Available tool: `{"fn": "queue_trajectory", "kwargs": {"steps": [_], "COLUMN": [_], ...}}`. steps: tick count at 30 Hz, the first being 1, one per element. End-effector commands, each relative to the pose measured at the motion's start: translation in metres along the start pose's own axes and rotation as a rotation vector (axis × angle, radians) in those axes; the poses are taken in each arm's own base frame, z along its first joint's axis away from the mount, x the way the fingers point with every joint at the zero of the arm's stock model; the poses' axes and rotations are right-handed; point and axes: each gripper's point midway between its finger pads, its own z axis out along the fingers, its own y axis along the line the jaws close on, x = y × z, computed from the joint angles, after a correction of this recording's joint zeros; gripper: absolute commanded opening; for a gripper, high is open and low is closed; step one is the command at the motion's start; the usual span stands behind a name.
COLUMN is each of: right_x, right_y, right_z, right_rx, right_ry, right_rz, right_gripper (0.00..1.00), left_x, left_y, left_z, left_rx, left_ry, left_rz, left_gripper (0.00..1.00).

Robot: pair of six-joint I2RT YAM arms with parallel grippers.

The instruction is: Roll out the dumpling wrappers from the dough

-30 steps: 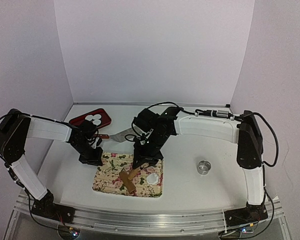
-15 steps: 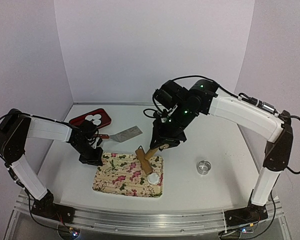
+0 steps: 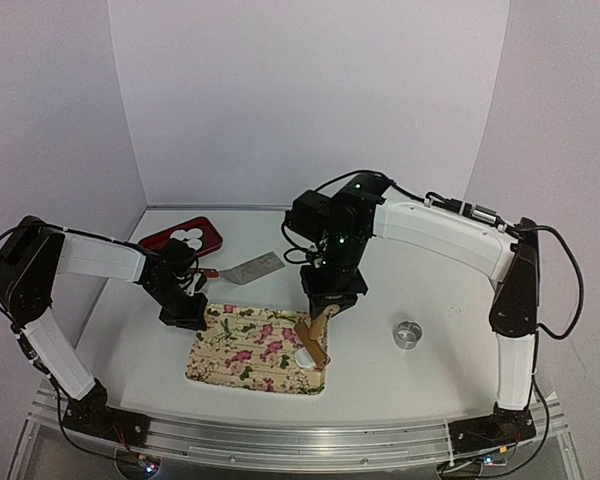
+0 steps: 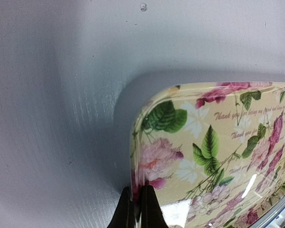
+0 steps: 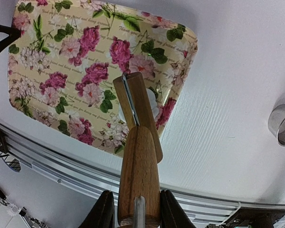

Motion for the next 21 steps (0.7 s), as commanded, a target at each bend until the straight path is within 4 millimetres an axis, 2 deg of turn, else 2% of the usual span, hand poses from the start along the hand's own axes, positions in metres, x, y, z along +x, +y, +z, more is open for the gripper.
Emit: {"fn": "queue_trajectory", "kwargs": {"steps": [1, 21], "right_x": [-0.007, -0.011], "right_y": [0.003, -0.008], "right_z": [-0.007, 0.031], "right_rx": [0.006, 0.095], "right_ry": [-0.023, 0.029], "right_rz": [-0.028, -0.063], "right_gripper": [0.0, 0.0], "left_x": [-0.012, -0.009], "left_y": [-0.001, 0.0], "left_z": [-0.003, -0.002], "left_rx": [-0.01, -0.006], "left_ry": [-0.025, -0.023], "left_rz": [0.018, -0.01], "left_gripper": [0.0, 0.0]}}
